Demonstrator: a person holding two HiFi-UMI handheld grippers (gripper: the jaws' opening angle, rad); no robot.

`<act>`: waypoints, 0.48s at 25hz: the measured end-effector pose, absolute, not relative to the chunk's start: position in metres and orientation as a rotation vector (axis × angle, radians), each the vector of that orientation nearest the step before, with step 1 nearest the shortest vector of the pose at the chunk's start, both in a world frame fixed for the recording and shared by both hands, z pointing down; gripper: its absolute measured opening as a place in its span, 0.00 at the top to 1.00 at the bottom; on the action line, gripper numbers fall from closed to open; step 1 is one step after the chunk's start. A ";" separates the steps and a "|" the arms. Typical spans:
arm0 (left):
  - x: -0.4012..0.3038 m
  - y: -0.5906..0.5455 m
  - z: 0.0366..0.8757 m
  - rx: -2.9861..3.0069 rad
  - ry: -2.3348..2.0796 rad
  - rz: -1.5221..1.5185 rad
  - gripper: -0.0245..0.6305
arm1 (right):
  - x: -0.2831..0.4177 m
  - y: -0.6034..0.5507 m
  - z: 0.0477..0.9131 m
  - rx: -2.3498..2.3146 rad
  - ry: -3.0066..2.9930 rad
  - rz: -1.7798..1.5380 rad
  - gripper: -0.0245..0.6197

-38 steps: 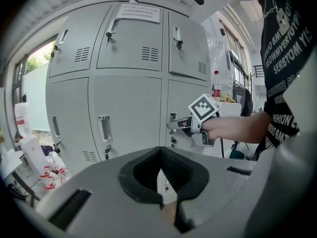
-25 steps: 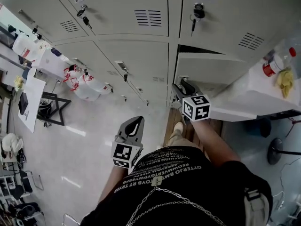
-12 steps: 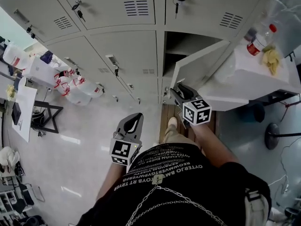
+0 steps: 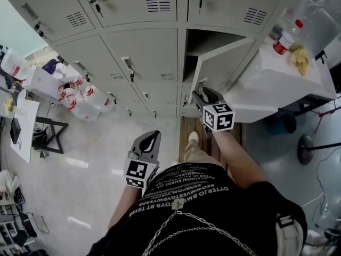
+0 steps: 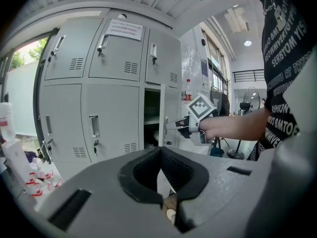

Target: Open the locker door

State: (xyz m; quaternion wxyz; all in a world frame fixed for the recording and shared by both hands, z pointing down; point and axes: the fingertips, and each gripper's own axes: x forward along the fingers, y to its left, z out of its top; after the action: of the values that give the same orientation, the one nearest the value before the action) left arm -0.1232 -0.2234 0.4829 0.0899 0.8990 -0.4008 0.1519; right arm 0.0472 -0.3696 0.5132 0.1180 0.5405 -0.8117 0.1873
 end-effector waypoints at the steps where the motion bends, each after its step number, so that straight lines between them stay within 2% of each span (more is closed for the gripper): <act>1: -0.125 -0.220 0.484 2.671 -1.189 0.452 0.96 | 0.046 -0.375 0.513 1.590 -2.366 0.541 0.69; 9: -0.147 -0.205 0.496 2.640 -1.193 0.463 0.96 | 0.040 -0.404 0.524 1.694 -2.266 0.612 0.68; 12: -0.154 -0.207 0.494 2.635 -1.218 0.446 0.96 | 0.041 -0.408 0.526 1.702 -2.236 0.592 0.77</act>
State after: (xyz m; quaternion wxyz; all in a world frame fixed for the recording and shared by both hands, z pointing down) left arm -0.1545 -0.2069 0.4941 0.1024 0.8925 -0.4125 0.1510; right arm 0.0413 -0.4077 0.5262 0.1343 0.5873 -0.7715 0.2043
